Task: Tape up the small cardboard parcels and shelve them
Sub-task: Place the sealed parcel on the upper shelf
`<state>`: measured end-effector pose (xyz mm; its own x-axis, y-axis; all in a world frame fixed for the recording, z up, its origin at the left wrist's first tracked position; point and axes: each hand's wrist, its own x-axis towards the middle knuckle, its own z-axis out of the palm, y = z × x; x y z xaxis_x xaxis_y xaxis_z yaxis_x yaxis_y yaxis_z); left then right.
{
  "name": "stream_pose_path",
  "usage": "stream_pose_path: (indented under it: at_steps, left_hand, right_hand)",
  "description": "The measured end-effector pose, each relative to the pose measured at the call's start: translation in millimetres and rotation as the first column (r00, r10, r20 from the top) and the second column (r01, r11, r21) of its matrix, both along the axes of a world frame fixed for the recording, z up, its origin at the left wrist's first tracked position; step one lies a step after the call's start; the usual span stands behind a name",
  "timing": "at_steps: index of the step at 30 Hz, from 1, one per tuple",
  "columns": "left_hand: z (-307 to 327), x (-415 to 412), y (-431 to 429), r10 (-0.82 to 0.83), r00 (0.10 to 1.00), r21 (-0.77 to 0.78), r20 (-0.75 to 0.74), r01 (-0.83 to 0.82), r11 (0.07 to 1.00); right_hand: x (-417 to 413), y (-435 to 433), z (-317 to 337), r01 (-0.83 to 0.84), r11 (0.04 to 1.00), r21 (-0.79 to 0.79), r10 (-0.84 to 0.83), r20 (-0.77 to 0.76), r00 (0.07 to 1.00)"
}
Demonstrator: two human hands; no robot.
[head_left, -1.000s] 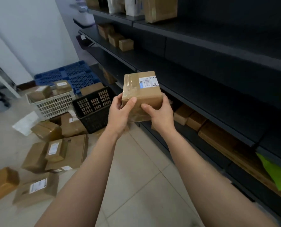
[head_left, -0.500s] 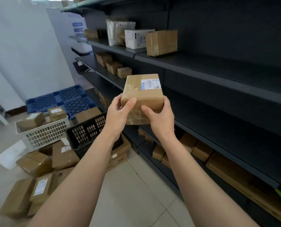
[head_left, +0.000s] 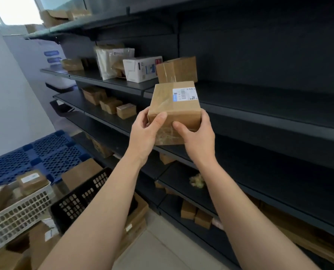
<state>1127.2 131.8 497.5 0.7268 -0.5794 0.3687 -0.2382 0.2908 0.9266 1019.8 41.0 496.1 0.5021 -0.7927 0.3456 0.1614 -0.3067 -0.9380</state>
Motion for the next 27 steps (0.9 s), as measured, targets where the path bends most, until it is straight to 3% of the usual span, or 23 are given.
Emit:
stream_pose_path:
  at_steps: [11,27]
  left_hand:
    - [27,83,-100,-0.328,0.944,-0.002,0.036,0.328,0.945]
    - [37,156,-236,-0.385,0.923,0.113,0.000,0.382,0.917]
  right_hand:
    - [60,-65,22,0.347,0.934,-0.078,-0.345,0.042,0.938]
    - [128,-185,31,0.438,0.897,-0.059,-0.440,-0.033,0.897]
